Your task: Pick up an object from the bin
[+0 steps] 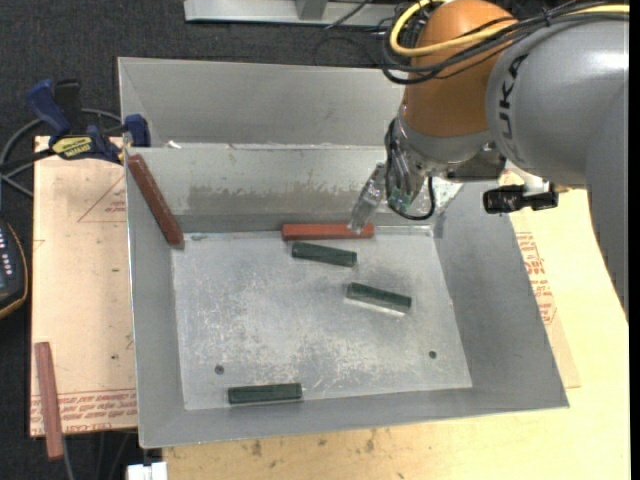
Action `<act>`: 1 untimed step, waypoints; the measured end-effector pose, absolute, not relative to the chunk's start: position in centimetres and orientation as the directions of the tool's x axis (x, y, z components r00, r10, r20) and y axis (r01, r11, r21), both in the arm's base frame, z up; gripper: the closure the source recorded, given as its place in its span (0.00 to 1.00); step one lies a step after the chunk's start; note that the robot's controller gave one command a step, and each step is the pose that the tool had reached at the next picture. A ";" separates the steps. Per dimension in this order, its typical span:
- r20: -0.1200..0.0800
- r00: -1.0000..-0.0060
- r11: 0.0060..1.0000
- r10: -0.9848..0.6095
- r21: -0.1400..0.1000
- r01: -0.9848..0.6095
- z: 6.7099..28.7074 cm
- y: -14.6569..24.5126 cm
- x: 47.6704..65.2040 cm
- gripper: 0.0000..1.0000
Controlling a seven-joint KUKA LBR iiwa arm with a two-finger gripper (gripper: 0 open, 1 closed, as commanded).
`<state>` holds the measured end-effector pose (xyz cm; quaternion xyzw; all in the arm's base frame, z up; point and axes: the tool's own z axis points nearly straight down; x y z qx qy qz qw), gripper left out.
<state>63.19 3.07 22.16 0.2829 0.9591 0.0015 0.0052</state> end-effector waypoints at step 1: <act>-0.003 -0.841 0.841 0.540 0.001 0.540 21.6 3.2 63.1 0.00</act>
Offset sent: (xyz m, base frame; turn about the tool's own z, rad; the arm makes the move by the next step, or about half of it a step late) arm 0.0000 0.0000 0.0000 0.0000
